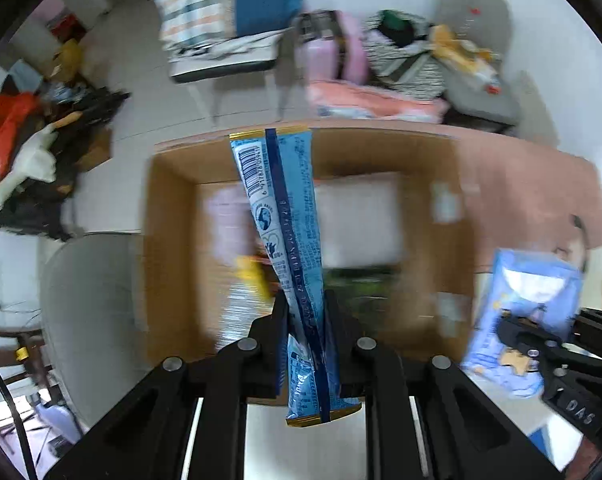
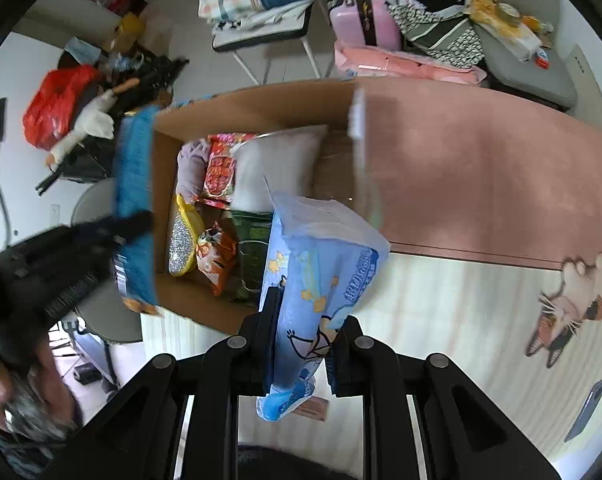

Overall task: Organize soft objects
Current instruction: 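Place the stick package and tissue pack into the box and open both tools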

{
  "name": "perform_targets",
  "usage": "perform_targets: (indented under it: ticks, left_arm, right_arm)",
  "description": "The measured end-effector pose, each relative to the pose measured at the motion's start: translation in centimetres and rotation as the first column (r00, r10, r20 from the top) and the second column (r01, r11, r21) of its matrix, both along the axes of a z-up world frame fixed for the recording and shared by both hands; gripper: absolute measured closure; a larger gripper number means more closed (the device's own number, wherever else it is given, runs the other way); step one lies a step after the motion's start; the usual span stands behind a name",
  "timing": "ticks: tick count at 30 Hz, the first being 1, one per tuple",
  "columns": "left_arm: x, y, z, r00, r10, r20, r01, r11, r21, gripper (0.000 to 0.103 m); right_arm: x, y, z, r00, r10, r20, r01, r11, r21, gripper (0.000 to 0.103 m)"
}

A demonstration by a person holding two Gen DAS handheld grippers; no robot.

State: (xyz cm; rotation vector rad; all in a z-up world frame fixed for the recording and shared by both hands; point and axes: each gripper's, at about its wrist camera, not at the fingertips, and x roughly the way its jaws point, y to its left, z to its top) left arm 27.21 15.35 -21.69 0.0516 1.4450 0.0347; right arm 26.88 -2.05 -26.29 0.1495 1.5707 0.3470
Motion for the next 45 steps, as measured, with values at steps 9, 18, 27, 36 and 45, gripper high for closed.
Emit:
perform_targets:
  ticks: [9,18,27,36,45]
  left_arm:
    - [2.9,6.5,-6.8,0.991,0.025,-0.135,-0.021,0.999,0.034,0.089]
    - [3.7,7.2,-12.4,0.968,-0.013,-0.251,0.023,0.999,0.038,0.086]
    - [3.2,8.0,-11.6,0.963,0.044,-0.265,-0.056,0.998,-0.04,0.058]
    - [-0.4,7.2,-6.8,0.989,0.076,-0.128,-0.086,0.993,-0.077,0.033]
    - [-3.6,6.7,-3.4,0.994,0.105,0.015,-0.104,0.993,-0.049,0.004]
  right_arm:
    - [1.9,5.3,-5.8,0.996,0.028,-0.08,-0.041,0.985,-0.168,0.083]
    - [2.3,6.0,-9.2,0.991,0.035,-0.13,-0.068,0.964,-0.258,0.081]
    - [2.3,5.2,-8.2,0.992,-0.022,-0.124,-0.006,0.975,-0.22,0.039]
    - [0.6,5.6,-4.9,0.998,-0.036,-0.056,0.024,0.979,-0.201,0.0]
    - [-1.3,6.3,-3.5,0.997,-0.064,0.052,0.075,0.97,-0.233,0.0]
